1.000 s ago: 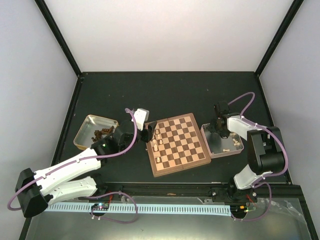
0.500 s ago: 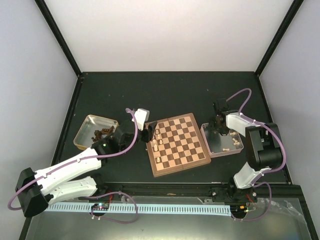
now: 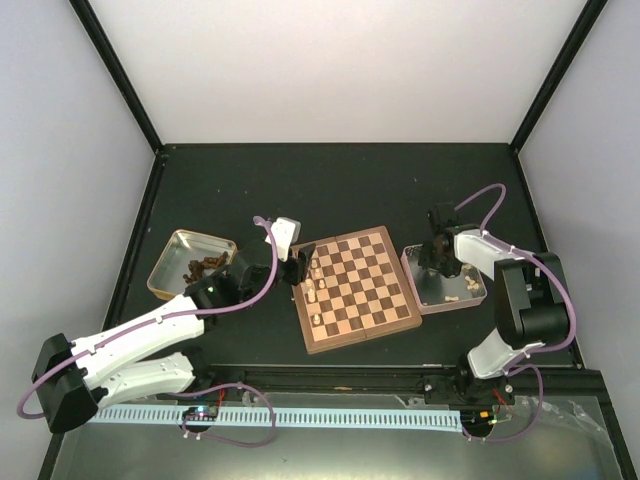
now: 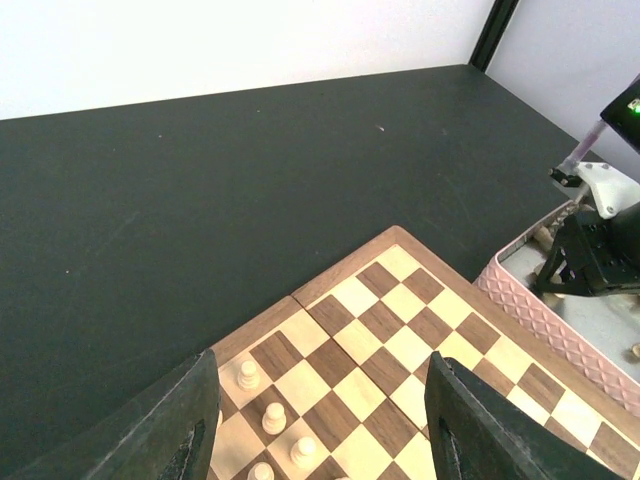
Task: Set up the chess pieces on the board
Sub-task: Pick up the chess piece from the storage box.
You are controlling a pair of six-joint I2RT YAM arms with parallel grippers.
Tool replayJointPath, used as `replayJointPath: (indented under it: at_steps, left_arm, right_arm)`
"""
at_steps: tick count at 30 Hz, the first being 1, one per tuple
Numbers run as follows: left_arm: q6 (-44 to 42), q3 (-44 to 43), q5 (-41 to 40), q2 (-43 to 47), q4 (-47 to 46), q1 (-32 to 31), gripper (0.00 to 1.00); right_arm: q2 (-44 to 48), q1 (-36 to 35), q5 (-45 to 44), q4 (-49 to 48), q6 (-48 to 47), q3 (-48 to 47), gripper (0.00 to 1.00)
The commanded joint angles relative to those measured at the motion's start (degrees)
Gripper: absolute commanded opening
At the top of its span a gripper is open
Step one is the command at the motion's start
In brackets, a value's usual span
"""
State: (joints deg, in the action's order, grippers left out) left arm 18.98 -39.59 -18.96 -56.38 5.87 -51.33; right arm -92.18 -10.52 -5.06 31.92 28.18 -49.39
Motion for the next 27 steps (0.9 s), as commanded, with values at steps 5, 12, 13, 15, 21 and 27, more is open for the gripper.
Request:
replayJointPath:
  at_steps: [5,12,13,15,21,27]
  left_arm:
    - [-0.11,-0.58,0.73,0.10,-1.17,0.53,0.58]
    - [0.16,0.03,0.74,0.82,-1.02,0.62,0.58]
    - [0.25,0.04,0.71,0.80,-0.99,0.62,0.58]
    - [0.27,0.07,0.75,0.76,-1.05,0.66,0.58]
    - [0.01,0.09,1.69,0.88,-1.54,0.71,0.60]
    - [-0.39,-0.18,6.34,1.49,-2.56,0.64,0.64]
  right_arm:
    - [-2.43,0.22,-2.99,1.76,0.55,-3.24,0.31]
    - [-5.01,0.24,-3.89,1.62,-0.11,-5.05,0.27]
    - [-5.02,0.24,-3.78,1.45,-0.11,-4.92,0.26]
    - [-4.87,0.24,-3.46,1.03,-0.01,-4.40,0.21]
    - [-1.35,0.27,1.14,-1.84,2.48,-1.69,0.08]
    - [12.67,0.17,15.87,-6.72,11.79,3.04,0.07]
